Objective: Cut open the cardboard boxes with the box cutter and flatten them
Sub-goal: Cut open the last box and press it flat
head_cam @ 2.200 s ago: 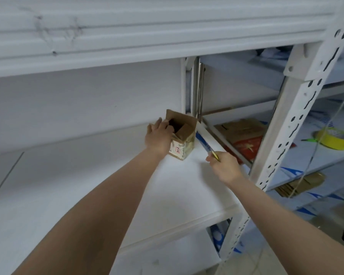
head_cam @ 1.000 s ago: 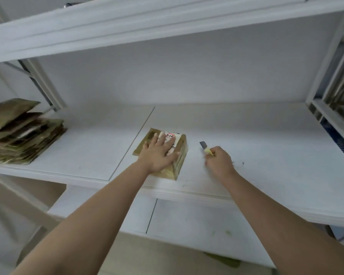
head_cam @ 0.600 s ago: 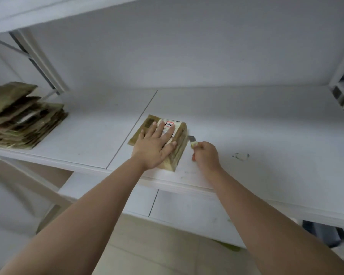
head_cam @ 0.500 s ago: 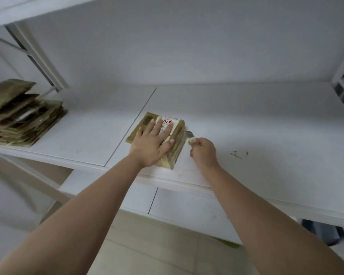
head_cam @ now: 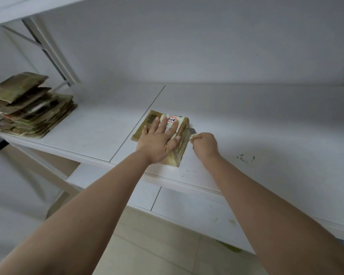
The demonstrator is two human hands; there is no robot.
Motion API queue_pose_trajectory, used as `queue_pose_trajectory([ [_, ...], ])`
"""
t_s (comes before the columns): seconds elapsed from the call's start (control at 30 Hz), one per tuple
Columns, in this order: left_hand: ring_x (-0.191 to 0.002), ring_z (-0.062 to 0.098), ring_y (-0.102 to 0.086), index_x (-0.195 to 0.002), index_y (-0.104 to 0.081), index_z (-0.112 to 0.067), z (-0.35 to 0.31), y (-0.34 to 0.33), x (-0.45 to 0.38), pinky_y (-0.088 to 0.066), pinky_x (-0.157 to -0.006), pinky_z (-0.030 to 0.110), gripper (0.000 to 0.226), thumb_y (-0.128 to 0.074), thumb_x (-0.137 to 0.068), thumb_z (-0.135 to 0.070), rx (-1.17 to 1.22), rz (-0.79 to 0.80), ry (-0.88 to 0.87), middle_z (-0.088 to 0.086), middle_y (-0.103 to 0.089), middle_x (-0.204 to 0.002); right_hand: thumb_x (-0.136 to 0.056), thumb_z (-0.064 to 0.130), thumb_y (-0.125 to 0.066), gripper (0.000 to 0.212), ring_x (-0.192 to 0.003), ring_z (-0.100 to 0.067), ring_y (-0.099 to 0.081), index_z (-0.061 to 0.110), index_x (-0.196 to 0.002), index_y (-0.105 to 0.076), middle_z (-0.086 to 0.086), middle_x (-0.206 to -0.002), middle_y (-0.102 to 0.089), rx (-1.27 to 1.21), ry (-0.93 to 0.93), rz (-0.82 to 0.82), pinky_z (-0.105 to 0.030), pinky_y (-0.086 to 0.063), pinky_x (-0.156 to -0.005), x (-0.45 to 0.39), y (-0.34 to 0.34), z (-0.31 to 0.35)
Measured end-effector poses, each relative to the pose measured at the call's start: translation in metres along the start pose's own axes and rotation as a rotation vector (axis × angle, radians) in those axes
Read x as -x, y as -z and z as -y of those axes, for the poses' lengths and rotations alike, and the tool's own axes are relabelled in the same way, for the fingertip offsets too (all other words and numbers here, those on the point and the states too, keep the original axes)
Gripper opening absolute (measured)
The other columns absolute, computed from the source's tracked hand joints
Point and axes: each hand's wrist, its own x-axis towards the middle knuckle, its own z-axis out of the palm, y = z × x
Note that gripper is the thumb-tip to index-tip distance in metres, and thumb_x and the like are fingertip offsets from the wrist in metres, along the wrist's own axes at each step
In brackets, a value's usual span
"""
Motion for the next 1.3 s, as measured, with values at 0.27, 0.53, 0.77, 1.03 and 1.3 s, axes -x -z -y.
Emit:
queue_pose_trajectory([
  [0.27,-0.147,0.019,0.014,-0.151,0.001,-0.038,-0.003,0.000,-0.002,0.003,-0.117,0.046,0.054,-0.010,-0.100,-0.050,-0.001,0.008,0.031,-0.002,0.010,-0.161,-0.086,0.008,-0.054,0.025,-0.041,-0.021,-0.045,0.006,-0.061,-0.053,-0.009,-0.054,-0.052,0.021,-0.045,0.204,-0.022,-0.036,-0.046,0.019,0.011,0.010],
  [0.53,-0.146,0.020,0.016,-0.151,0.002,-0.037,-0.003,0.002,-0.003,0.003,-0.118,0.048,0.061,-0.011,-0.096,-0.060,0.019,0.027,0.034,0.000,0.013,-0.160,-0.089,0.012,-0.055,0.010,-0.032,-0.012,-0.047,0.004,-0.084,-0.060,-0.007,-0.057,-0.056,0.055,-0.108,0.474,-0.016,-0.028,-0.041,0.057,0.028,0.019],
  [0.77,-0.147,0.022,0.014,-0.151,-0.005,-0.039,0.000,0.010,-0.002,0.002,-0.117,0.051,0.066,-0.031,-0.095,-0.060,0.089,0.069,-0.018,-0.001,0.011,-0.161,-0.093,0.012,-0.050,0.017,-0.040,-0.015,-0.051,0.008,-0.086,-0.065,-0.007,-0.057,-0.061,0.160,-0.064,0.617,-0.019,-0.037,-0.044,0.064,0.053,0.015],
  [1.03,-0.147,0.026,0.010,-0.149,-0.018,-0.041,0.034,0.030,0.009,0.002,-0.116,0.053,0.064,-0.041,-0.095,-0.014,0.176,0.139,-0.062,-0.010,-0.003,-0.160,-0.092,0.016,-0.047,0.016,-0.064,-0.015,-0.060,0.021,-0.081,-0.059,0.000,-0.079,-0.068,0.258,0.181,0.171,-0.031,-0.051,-0.064,0.035,0.060,-0.024],
  [1.3,-0.147,0.019,0.012,-0.147,-0.019,-0.046,0.040,0.007,0.008,0.007,-0.114,0.050,0.053,-0.039,-0.101,-0.028,0.232,0.024,-0.044,-0.016,-0.004,-0.159,-0.099,0.030,-0.043,0.019,-0.079,-0.031,-0.058,0.019,-0.099,-0.058,-0.004,-0.080,-0.063,0.283,0.361,0.045,-0.038,-0.048,-0.071,0.013,0.028,-0.028],
])
